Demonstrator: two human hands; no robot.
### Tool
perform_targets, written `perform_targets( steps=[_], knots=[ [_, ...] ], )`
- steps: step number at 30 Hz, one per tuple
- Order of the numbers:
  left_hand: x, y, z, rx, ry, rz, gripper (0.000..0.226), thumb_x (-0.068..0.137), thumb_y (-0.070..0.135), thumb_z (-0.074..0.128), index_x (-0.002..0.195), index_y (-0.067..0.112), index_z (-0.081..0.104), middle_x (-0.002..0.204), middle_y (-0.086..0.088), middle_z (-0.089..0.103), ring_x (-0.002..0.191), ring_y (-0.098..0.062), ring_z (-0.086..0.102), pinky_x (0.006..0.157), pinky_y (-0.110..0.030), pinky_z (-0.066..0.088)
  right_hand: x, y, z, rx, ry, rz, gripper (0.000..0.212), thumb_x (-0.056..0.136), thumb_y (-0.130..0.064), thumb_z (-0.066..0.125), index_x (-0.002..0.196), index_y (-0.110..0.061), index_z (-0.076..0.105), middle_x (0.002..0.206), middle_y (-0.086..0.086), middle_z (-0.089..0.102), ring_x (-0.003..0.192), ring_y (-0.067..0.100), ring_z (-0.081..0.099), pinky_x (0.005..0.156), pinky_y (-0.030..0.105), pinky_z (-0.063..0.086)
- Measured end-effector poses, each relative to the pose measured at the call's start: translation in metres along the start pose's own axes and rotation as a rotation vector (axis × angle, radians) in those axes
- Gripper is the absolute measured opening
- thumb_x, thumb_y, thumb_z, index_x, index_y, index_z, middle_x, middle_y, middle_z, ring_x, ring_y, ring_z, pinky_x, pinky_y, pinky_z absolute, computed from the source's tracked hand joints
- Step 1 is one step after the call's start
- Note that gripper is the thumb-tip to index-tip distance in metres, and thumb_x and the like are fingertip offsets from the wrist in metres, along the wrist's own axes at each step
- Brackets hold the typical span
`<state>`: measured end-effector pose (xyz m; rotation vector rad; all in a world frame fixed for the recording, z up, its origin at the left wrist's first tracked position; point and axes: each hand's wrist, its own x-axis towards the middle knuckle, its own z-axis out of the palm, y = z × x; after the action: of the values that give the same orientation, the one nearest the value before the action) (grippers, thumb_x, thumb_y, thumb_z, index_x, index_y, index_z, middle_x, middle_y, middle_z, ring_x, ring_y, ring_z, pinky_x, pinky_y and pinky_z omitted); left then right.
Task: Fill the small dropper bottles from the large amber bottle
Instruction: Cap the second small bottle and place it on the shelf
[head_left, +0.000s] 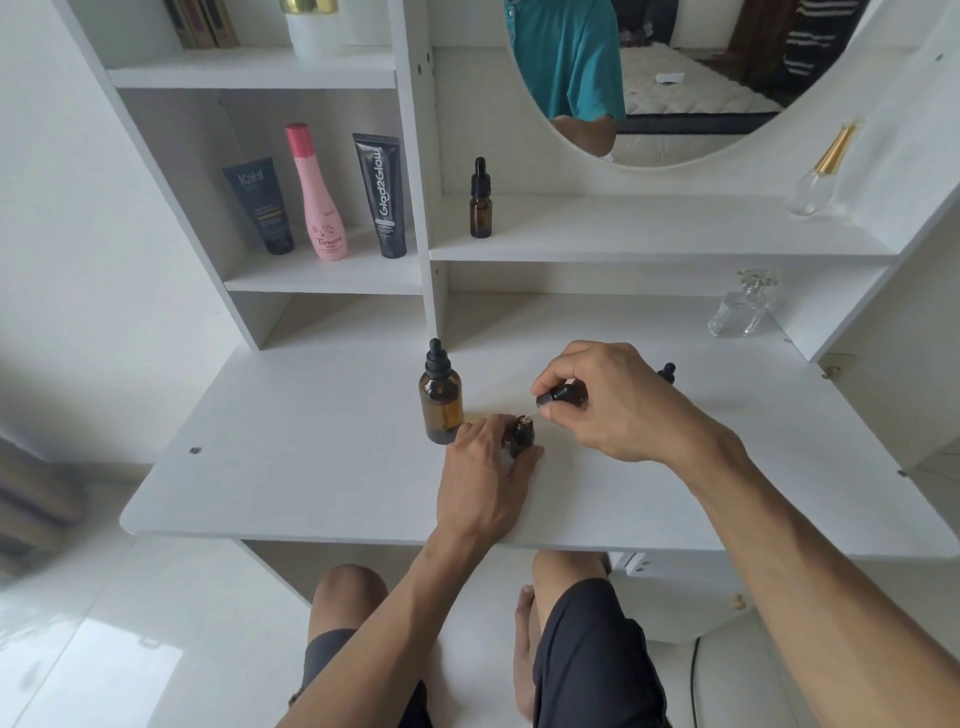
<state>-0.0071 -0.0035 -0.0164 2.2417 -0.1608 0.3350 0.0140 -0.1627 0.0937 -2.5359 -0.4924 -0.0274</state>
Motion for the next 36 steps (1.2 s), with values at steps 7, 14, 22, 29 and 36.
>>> perform_targets(
  steps=[7, 14, 22, 29, 36],
  knots=[
    [0.001, 0.0, -0.001, -0.019, -0.014, 0.007, 0.017, 0.087, 0.032, 0.071, 0.094, 0.017, 0.064, 0.09, 0.004, 0.066, 0.091, -0.02, 0.055, 0.077, -0.034, 0.046, 0.007, -0.002, 0.017, 0.05, -0.026, 0.032, 0.019, 0.083, -0.019, 0.077, 0.101, -0.025, 0.073, 0.098, -0.008, 0.068, 0.072, 0.001, 0.062, 0.07, 0.019, 0.05],
    [0.002, 0.002, -0.004, -0.02, -0.015, 0.006, 0.017, 0.088, 0.032, 0.071, 0.089, 0.02, 0.06, 0.08, 0.009, 0.054, 0.084, -0.018, 0.05, 0.068, -0.027, 0.035, 0.006, 0.009, 0.031, 0.152, -0.001, 0.069, 0.021, 0.08, -0.02, 0.082, 0.099, -0.024, 0.075, 0.09, -0.01, 0.071, 0.07, 0.004, 0.064, 0.065, 0.013, 0.047],
    [0.003, 0.002, -0.005, -0.034, -0.021, -0.003, 0.017, 0.088, 0.03, 0.071, 0.095, 0.016, 0.065, 0.085, 0.009, 0.06, 0.089, -0.018, 0.053, 0.073, -0.028, 0.04, 0.004, 0.014, 0.033, 0.193, -0.03, 0.033, 0.027, 0.085, -0.017, 0.078, 0.109, -0.028, 0.074, 0.091, -0.013, 0.072, 0.079, -0.009, 0.061, 0.067, 0.008, 0.043],
    [0.003, 0.003, -0.005, -0.045, -0.013, -0.005, 0.022, 0.089, 0.031, 0.07, 0.101, 0.013, 0.067, 0.087, 0.003, 0.064, 0.089, -0.019, 0.054, 0.074, -0.032, 0.045, 0.005, 0.017, 0.039, 0.215, 0.022, 0.052, 0.024, 0.081, -0.027, 0.082, 0.103, -0.026, 0.074, 0.093, -0.013, 0.072, 0.085, 0.006, 0.065, 0.066, 0.012, 0.045],
    [0.003, 0.003, -0.005, -0.047, -0.011, -0.001, 0.02, 0.089, 0.031, 0.07, 0.097, 0.013, 0.067, 0.085, 0.007, 0.061, 0.088, -0.019, 0.054, 0.073, -0.029, 0.043, 0.002, 0.017, 0.041, 0.22, 0.024, 0.032, 0.027, 0.083, -0.019, 0.079, 0.108, -0.027, 0.073, 0.097, -0.014, 0.072, 0.087, 0.003, 0.065, 0.065, 0.006, 0.041]
  ],
)
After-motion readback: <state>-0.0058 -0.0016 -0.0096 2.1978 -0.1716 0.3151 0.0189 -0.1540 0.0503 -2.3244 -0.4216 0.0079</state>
